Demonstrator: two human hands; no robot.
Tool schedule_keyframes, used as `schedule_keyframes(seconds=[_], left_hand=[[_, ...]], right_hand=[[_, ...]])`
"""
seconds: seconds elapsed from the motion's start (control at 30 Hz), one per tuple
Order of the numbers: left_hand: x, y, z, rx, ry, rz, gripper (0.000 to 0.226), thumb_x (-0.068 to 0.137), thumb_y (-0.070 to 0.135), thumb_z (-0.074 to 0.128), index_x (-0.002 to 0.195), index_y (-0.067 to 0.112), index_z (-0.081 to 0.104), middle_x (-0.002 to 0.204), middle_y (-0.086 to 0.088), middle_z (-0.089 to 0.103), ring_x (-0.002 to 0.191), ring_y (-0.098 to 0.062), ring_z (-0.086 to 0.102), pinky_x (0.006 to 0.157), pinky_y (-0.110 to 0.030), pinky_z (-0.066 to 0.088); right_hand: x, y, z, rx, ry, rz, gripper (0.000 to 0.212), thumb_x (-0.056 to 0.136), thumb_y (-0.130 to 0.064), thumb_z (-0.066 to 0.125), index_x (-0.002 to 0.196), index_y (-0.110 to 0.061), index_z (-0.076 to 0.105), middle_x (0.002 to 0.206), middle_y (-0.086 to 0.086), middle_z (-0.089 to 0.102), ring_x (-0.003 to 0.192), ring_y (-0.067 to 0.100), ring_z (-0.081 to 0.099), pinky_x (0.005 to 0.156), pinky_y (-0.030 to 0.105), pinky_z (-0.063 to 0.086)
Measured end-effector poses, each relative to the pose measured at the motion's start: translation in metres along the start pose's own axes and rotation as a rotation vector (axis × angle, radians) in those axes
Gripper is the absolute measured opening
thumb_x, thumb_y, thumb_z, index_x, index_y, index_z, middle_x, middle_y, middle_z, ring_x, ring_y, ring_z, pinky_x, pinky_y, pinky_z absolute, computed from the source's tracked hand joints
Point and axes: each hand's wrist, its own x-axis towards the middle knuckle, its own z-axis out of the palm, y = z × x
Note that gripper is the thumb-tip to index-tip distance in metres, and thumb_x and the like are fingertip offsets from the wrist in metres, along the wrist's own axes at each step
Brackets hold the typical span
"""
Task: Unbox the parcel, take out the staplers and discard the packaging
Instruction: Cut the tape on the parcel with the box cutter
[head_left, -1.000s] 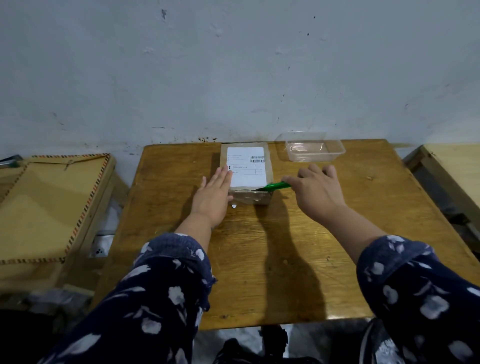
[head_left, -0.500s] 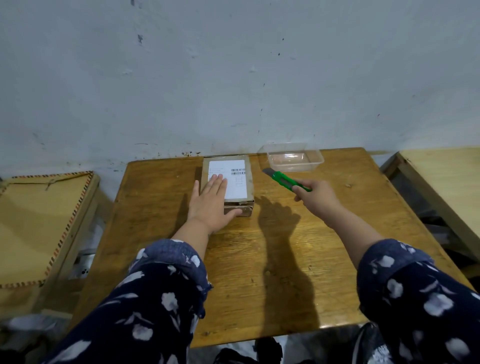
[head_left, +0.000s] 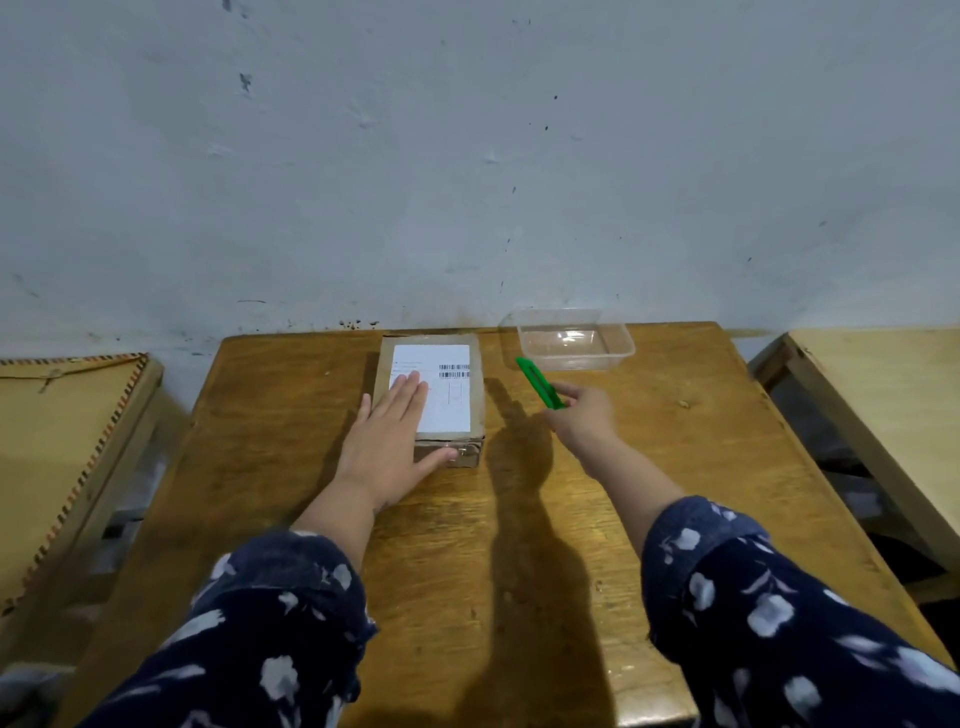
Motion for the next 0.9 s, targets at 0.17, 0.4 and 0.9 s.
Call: schedule_keyframes(seconds=[0.17, 0.4, 0.9], left_hand=[[0.002, -0.002, 0.006, -0.015, 0.032, -0.017, 0.098, 0.078, 0.08, 0.021, 0.154, 0.021, -0.002, 0.161, 0.005, -0.007, 0.147, -0.011, -0.01, 0.119, -0.041, -0.003], [0.006, -0.008, 0.013, 0.033, 0.042, -0.011, 0.104, 0.072, 0.086, 0.001, 0.153, 0.021, -0.002, 0.158, 0.007, -0.009, 0.145, -0.009, -0.012, 0.117, -0.039, -0.006], [0.005, -0.008, 0.014, 0.005, 0.057, 0.014, 0.1, 0.077, 0.083, 0.008, 0.153, 0.019, 0.005, 0.159, 0.005, -0.001, 0.147, -0.01, -0.004, 0.118, -0.039, -0.002]], right_hand=[[0.029, 0.001, 0.037, -0.164, 0.048, -0.002, 0.042, 0.088, -0.02, 0.063, 0.129, -0.016, 0.056, 0.116, 0.009, 0.065, 0.092, 0.023, 0.065, 0.079, 0.041, 0.058], [0.059, 0.003, 0.072, -0.393, 0.15, -0.055, 0.045, 0.087, -0.034, 0.062, 0.13, -0.021, 0.054, 0.124, 0.005, 0.054, 0.109, 0.026, 0.055, 0.092, 0.042, 0.049], [0.062, -0.024, 0.075, -0.232, 0.151, -0.468, 0.034, 0.097, -0.019, 0.046, 0.128, -0.013, 0.056, 0.122, 0.006, 0.059, 0.108, 0.022, 0.057, 0.091, 0.03, 0.046]])
